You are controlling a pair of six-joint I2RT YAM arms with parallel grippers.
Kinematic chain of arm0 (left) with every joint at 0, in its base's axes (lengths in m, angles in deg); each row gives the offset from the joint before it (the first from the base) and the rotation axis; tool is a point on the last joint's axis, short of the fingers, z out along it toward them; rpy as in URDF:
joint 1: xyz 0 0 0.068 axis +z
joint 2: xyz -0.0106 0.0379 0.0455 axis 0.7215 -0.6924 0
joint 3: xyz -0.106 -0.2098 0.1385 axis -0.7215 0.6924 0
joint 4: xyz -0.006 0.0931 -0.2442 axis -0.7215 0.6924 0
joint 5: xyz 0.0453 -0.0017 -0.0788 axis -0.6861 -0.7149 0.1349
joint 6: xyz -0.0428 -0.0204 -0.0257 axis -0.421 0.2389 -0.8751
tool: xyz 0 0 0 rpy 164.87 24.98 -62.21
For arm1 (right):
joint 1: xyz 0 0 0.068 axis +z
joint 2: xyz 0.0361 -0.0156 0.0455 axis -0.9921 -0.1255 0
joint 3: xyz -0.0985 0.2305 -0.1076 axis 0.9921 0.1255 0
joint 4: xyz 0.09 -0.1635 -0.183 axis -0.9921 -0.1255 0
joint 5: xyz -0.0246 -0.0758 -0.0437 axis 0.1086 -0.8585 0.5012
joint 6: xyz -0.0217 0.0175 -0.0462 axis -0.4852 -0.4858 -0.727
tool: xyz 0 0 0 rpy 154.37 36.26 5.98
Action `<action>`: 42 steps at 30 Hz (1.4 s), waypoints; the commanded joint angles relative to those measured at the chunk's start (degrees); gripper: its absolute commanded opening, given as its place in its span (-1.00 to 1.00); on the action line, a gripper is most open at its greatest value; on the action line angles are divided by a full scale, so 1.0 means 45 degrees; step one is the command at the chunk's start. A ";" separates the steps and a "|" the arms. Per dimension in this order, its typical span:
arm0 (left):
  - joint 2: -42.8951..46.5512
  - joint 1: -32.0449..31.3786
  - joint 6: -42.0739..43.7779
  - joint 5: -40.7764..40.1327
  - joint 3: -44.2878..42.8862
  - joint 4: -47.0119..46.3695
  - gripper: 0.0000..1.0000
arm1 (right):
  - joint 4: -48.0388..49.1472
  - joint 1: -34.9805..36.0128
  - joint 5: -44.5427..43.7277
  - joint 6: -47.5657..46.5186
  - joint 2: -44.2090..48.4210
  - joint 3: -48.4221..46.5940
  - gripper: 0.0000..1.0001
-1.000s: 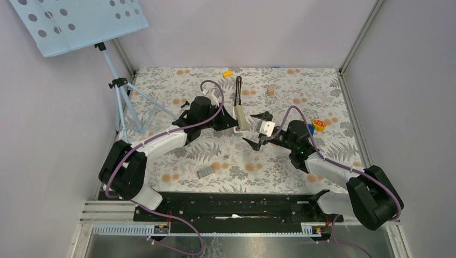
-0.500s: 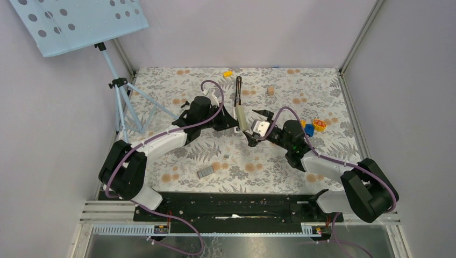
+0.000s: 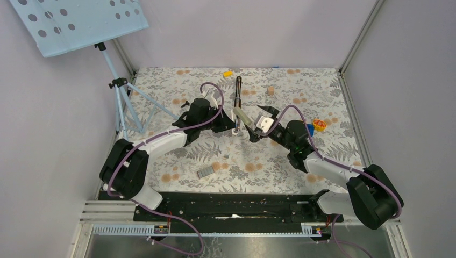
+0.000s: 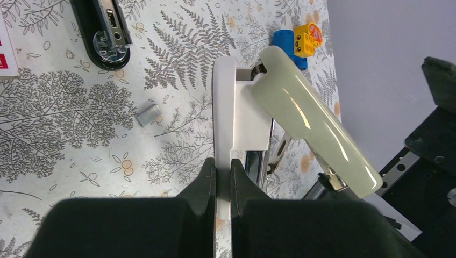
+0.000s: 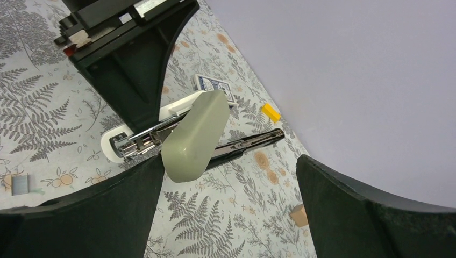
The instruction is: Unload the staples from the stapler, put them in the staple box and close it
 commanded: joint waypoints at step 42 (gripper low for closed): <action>-0.0859 -0.0770 0.1083 -0.0788 -0.0636 0.0377 -1.00 | -0.2173 -0.1932 0.1190 0.2469 0.0508 -0.2395 0.99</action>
